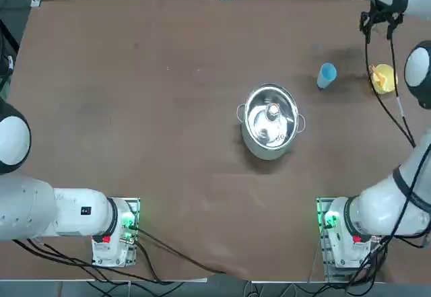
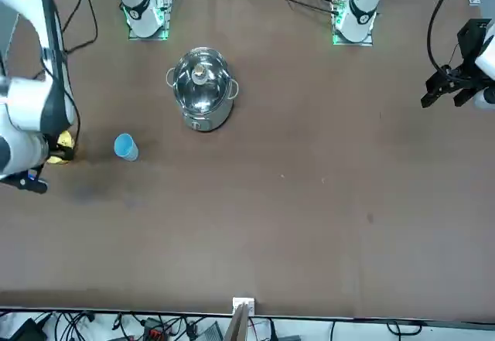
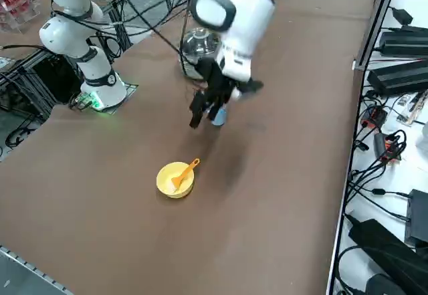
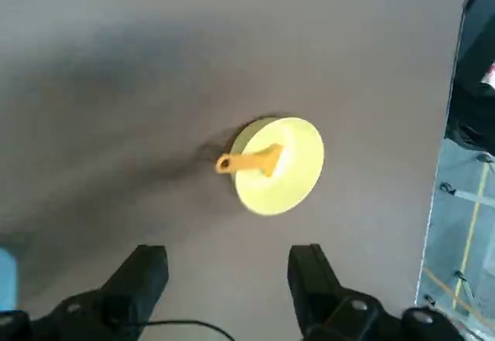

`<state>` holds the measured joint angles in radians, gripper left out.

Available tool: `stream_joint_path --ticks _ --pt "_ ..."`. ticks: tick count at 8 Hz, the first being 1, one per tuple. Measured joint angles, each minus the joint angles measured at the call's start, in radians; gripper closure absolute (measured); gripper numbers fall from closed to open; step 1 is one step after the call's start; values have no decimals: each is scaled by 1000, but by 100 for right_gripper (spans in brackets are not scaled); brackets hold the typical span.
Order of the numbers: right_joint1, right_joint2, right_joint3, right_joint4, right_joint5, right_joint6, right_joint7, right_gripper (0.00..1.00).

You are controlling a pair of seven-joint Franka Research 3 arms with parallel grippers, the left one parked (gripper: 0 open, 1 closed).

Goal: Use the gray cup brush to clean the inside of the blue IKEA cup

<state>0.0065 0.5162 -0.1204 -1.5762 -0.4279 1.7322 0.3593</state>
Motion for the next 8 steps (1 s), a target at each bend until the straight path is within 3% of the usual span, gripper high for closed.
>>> stream_joint_path --ticks 4,8 --pt "41 138 6 0 -148 55 275 18" --pt "49 221 6 0 -278 60 408 32"
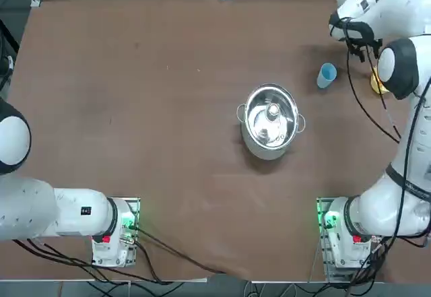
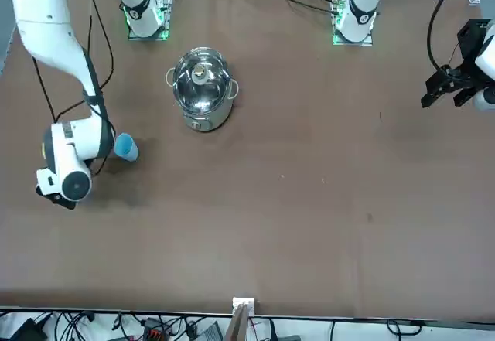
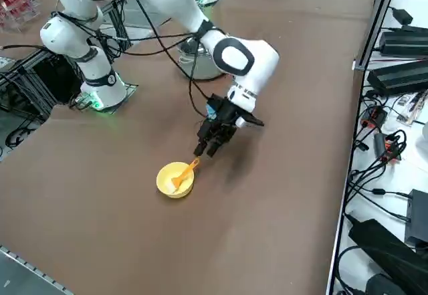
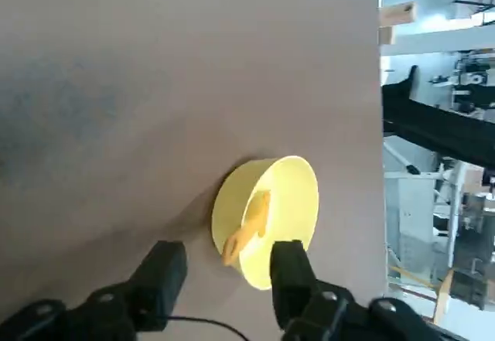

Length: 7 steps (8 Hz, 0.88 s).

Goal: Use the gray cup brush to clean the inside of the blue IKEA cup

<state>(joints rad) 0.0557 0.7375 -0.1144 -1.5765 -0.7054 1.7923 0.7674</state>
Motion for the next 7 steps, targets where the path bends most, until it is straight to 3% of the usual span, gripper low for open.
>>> stream_joint_path --ticks 7 --pt "-6 36 -6 0 -34 1 39 48"
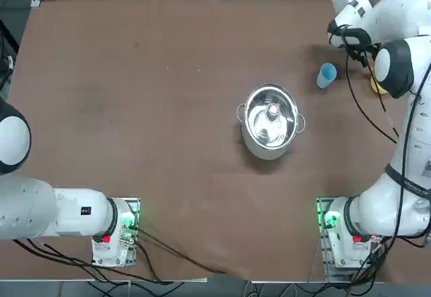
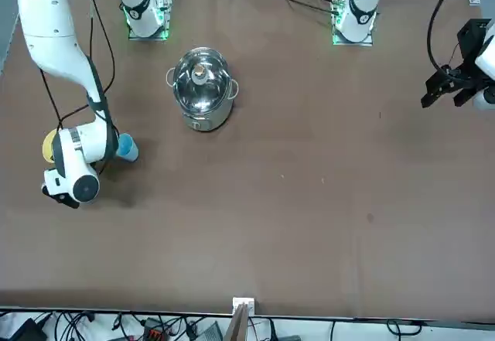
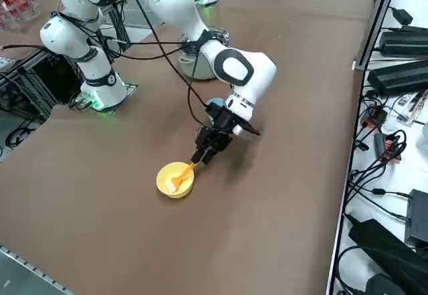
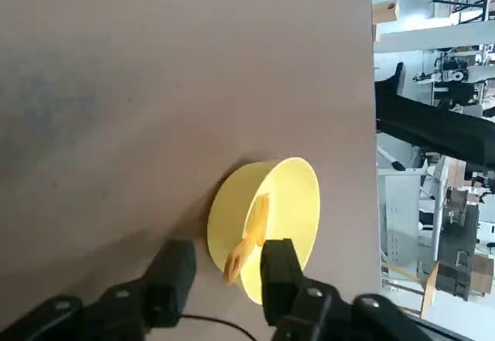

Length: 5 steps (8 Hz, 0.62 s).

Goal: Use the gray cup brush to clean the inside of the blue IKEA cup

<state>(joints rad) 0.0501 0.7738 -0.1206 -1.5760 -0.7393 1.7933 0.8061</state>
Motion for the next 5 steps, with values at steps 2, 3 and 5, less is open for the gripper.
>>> stream_joint_path --ticks 2,3,5 --pt "-3 6 -3 0 -3 0 12 50" --pt "-3 8 -3 0 -3 0 16 51" --pt "-3 9 -3 0 -3 0 18 54"
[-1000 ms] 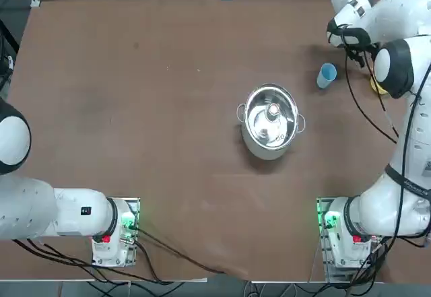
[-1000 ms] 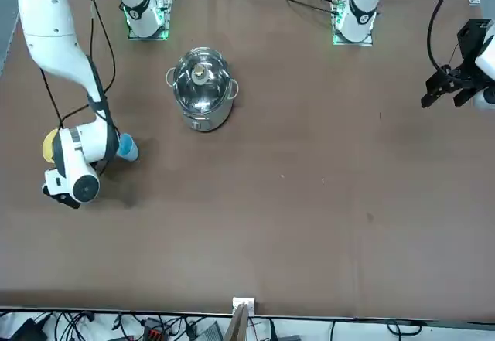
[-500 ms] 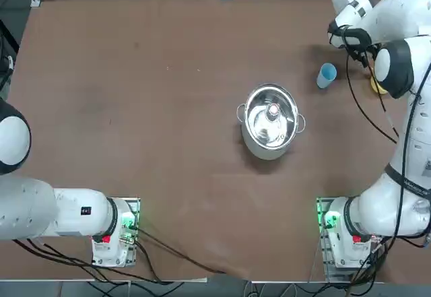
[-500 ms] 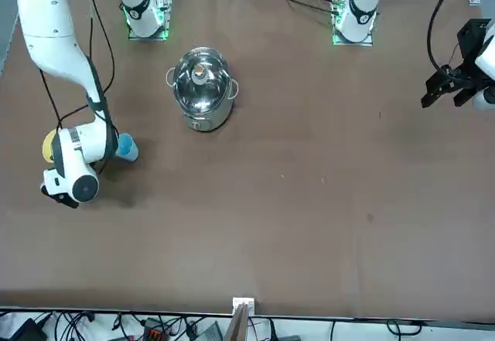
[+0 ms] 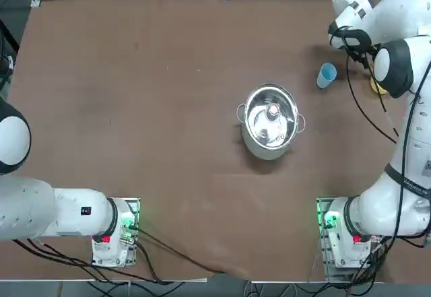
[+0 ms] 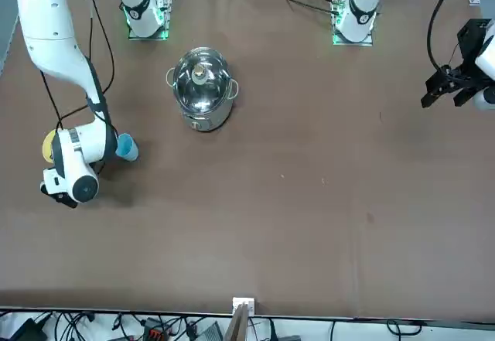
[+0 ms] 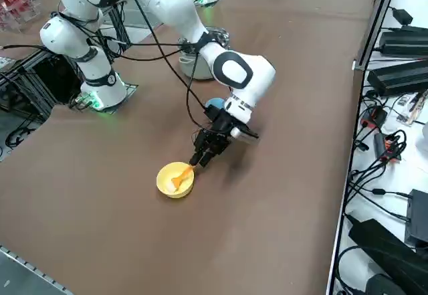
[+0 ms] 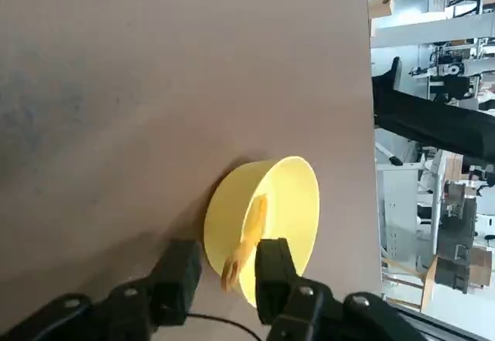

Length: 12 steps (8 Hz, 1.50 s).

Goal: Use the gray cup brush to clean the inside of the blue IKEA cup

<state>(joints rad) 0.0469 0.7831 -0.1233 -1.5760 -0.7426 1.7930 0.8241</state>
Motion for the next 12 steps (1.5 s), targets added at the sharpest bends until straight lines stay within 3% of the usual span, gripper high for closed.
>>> stream_joint_path --ticks 3,12 --pt "0 2 0 0 0 -1 1 61" --pt "-2 6 0 0 0 -24 4 70"
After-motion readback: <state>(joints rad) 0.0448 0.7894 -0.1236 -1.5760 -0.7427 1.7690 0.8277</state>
